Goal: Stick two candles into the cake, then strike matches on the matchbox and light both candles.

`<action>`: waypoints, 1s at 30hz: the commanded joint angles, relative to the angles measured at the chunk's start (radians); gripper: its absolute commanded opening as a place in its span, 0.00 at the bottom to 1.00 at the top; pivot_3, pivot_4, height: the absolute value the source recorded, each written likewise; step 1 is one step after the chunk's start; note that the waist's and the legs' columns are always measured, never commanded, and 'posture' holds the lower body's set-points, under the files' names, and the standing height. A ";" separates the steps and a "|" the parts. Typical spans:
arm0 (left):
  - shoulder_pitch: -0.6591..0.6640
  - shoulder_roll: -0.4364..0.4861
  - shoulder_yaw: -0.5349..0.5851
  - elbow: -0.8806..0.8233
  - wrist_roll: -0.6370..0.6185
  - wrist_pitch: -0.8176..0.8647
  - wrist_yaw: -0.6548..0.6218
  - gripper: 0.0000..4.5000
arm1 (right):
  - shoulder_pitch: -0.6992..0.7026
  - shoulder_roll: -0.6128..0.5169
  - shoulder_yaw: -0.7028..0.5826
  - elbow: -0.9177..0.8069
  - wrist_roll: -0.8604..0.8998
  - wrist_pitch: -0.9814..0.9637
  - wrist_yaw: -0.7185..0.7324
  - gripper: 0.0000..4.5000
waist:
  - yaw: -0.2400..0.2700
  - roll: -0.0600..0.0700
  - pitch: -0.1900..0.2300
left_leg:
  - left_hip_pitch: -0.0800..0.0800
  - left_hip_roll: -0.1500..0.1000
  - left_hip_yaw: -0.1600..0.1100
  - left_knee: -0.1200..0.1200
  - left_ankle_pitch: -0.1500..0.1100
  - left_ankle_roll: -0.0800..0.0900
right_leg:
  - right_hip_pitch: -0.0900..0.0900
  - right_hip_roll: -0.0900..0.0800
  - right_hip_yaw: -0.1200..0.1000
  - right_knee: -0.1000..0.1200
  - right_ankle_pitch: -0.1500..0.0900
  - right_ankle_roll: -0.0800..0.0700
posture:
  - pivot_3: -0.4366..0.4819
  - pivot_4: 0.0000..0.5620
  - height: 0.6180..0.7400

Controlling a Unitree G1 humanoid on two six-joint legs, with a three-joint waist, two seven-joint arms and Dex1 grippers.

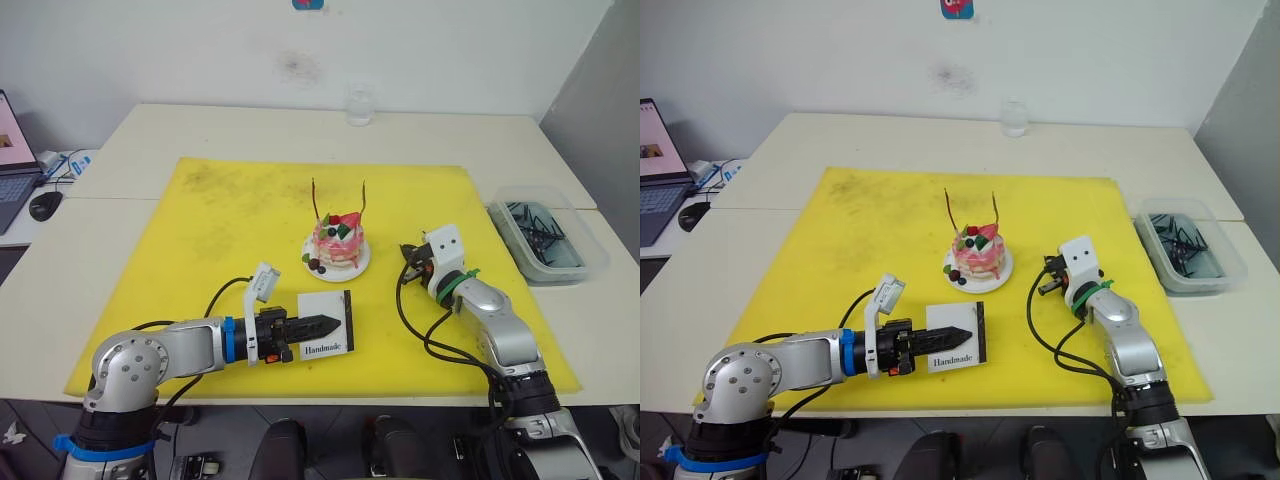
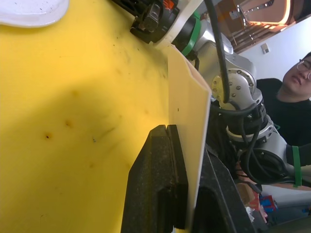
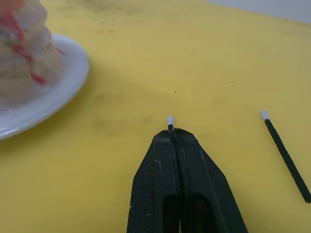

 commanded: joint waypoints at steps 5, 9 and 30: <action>-0.029 -0.007 -0.015 -0.007 -0.012 -0.018 -0.010 0.00 | 0.070 -0.049 -0.050 -0.334 0.092 0.189 0.014 0.01 | 0.000 0.000 0.000 | 0.000 0.000 0.000 0.000 0.000 0.000 | 0.000 0.000 0.000 0.000 0.000 0.000 | 0.48 0.27 1.00; -0.038 -0.004 -0.024 0.000 -0.013 -0.015 -0.017 0.00 | 0.181 -0.083 -0.077 -0.508 0.129 0.285 0.008 0.01 | 0.001 0.000 0.000 | 0.000 0.000 0.000 0.000 0.000 0.000 | 0.000 0.000 0.000 0.000 0.000 0.000 | 0.48 0.27 1.00; -0.063 0.010 -0.055 0.020 0.000 -0.009 -0.043 0.00 | 0.474 -0.072 -0.001 -0.494 0.056 0.077 -0.031 0.35 | -0.003 0.000 0.000 | 0.000 0.000 0.000 0.000 0.000 0.000 | 0.000 -0.001 0.000 -0.001 -0.001 -0.001 | 0.48 0.27 1.00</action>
